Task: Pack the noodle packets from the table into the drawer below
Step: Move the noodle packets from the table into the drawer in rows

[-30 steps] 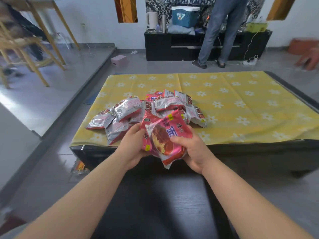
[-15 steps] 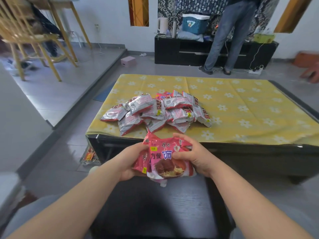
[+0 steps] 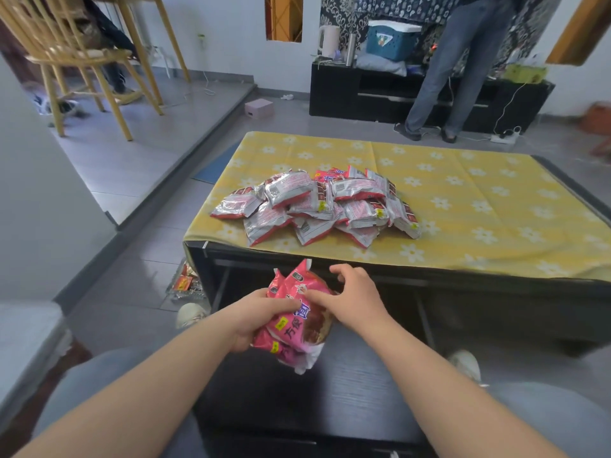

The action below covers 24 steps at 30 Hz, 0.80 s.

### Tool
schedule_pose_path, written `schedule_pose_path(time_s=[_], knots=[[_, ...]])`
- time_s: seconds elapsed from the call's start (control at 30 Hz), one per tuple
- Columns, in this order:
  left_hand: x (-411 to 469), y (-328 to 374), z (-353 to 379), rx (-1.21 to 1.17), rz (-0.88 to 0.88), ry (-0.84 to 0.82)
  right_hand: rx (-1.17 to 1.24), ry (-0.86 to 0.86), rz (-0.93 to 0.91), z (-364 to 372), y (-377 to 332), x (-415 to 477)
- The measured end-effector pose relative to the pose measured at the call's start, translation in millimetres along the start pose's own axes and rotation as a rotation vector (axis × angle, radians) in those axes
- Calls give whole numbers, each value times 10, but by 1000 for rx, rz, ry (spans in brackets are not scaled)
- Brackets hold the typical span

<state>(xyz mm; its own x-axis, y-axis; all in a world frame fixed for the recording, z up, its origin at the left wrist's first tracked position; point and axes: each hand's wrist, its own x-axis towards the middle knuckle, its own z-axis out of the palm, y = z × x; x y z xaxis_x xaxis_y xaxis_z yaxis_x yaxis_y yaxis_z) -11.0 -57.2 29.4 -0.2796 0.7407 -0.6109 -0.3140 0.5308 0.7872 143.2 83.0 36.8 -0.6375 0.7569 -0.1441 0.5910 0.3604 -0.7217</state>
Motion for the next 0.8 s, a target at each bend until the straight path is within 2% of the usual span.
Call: schedule_pose_path(time_s=[0.07, 0.13, 0.23, 0.33, 0.57, 0.8], knots=[[75, -96, -73, -6, 44, 36, -9, -77, 73, 189, -25, 27], [140, -166, -148, -17, 73, 33, 116, -226, 155, 364, -24, 42], [217, -241, -219, -48, 20, 50, 398, -394, 273, 565, 33, 49], [327, -375, -287, -34, -37, 80, 475, -457, 333, 820, 176, 76], [439, -733, -376, -42, -286, 97, 356, -640, 345, 1334, 389, 58], [460, -971, -479, 135, -533, 66, 215, -777, 279, 1700, 484, -87]])
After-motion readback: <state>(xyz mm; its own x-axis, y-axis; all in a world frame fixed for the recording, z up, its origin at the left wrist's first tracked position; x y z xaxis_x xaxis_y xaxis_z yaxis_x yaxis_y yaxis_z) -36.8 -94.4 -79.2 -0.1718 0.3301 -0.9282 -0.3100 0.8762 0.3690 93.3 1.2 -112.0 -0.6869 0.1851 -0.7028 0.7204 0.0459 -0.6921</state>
